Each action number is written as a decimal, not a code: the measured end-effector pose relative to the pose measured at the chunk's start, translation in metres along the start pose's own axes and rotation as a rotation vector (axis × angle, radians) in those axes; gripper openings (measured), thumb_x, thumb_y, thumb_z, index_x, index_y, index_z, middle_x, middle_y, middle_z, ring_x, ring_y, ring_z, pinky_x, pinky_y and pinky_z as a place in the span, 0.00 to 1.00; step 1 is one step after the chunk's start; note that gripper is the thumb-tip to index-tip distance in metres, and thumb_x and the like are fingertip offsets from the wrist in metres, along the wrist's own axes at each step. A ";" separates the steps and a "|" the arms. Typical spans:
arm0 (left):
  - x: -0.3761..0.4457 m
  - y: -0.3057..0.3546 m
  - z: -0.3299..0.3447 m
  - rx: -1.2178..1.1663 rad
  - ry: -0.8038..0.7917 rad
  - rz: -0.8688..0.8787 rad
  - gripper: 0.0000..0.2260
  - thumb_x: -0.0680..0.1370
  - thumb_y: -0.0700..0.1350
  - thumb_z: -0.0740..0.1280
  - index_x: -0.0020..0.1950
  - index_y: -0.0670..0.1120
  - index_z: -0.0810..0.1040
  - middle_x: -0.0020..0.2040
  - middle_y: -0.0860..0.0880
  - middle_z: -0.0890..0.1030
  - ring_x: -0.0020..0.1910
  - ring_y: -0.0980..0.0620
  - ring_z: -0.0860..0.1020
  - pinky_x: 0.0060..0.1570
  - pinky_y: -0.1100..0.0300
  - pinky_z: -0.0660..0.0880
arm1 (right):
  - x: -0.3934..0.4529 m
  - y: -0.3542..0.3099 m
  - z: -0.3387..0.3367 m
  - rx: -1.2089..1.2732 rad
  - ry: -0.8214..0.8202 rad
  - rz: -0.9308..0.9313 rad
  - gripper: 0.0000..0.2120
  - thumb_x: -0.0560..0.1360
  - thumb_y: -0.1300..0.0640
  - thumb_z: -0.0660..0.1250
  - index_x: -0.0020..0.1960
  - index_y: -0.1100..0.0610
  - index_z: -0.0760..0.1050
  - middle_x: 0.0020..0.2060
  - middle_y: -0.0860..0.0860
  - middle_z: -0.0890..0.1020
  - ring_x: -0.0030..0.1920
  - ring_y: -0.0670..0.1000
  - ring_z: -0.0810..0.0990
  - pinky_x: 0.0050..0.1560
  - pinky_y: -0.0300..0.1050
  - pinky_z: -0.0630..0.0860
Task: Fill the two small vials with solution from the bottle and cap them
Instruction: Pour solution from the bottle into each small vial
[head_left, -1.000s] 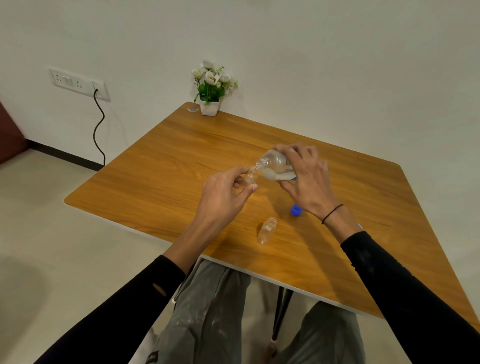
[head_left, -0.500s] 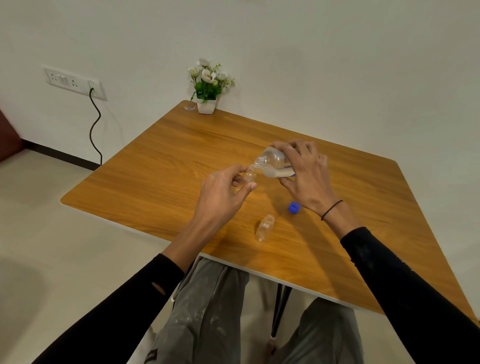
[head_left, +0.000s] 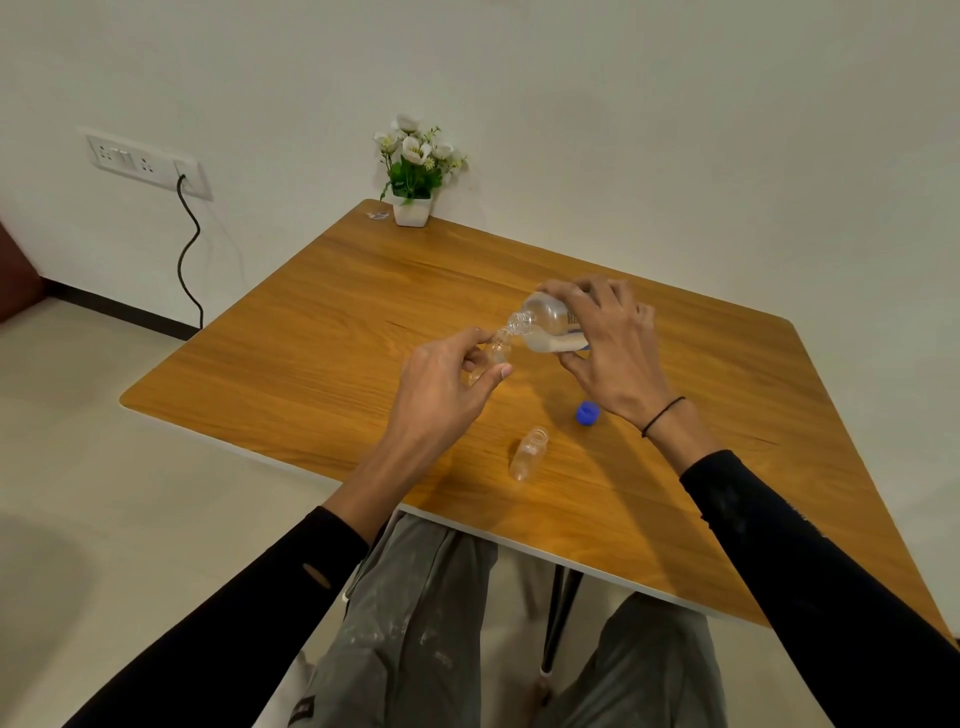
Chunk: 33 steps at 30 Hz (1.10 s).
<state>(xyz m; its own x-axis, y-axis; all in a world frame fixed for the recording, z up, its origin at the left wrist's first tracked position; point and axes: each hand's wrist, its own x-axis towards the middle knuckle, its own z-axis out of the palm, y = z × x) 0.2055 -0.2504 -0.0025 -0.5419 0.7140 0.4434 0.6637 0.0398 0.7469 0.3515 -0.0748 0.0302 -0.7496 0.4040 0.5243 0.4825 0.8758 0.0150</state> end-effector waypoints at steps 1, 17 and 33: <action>0.000 0.000 0.000 0.001 0.000 -0.001 0.19 0.79 0.53 0.76 0.68 0.47 0.83 0.48 0.52 0.86 0.49 0.54 0.84 0.54 0.47 0.83 | 0.000 0.000 0.000 -0.001 -0.003 0.001 0.33 0.73 0.53 0.76 0.74 0.44 0.69 0.65 0.51 0.75 0.63 0.56 0.73 0.53 0.54 0.68; 0.000 0.002 -0.002 -0.010 0.004 0.015 0.18 0.79 0.52 0.76 0.67 0.47 0.83 0.49 0.53 0.86 0.49 0.55 0.84 0.53 0.50 0.83 | 0.003 -0.001 -0.005 -0.018 -0.026 0.006 0.32 0.73 0.55 0.75 0.75 0.43 0.70 0.66 0.50 0.75 0.65 0.57 0.73 0.55 0.57 0.69; 0.000 0.001 -0.002 0.011 0.012 0.003 0.19 0.79 0.53 0.76 0.67 0.48 0.83 0.50 0.52 0.87 0.49 0.54 0.84 0.52 0.48 0.83 | 0.004 -0.003 -0.007 -0.023 -0.026 0.002 0.33 0.72 0.55 0.75 0.75 0.43 0.70 0.67 0.51 0.75 0.66 0.57 0.72 0.55 0.58 0.70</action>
<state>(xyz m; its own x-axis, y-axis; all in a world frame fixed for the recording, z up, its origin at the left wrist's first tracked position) 0.2051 -0.2519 -0.0004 -0.5462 0.7057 0.4513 0.6706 0.0455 0.7404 0.3502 -0.0771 0.0380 -0.7598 0.4131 0.5021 0.4943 0.8687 0.0333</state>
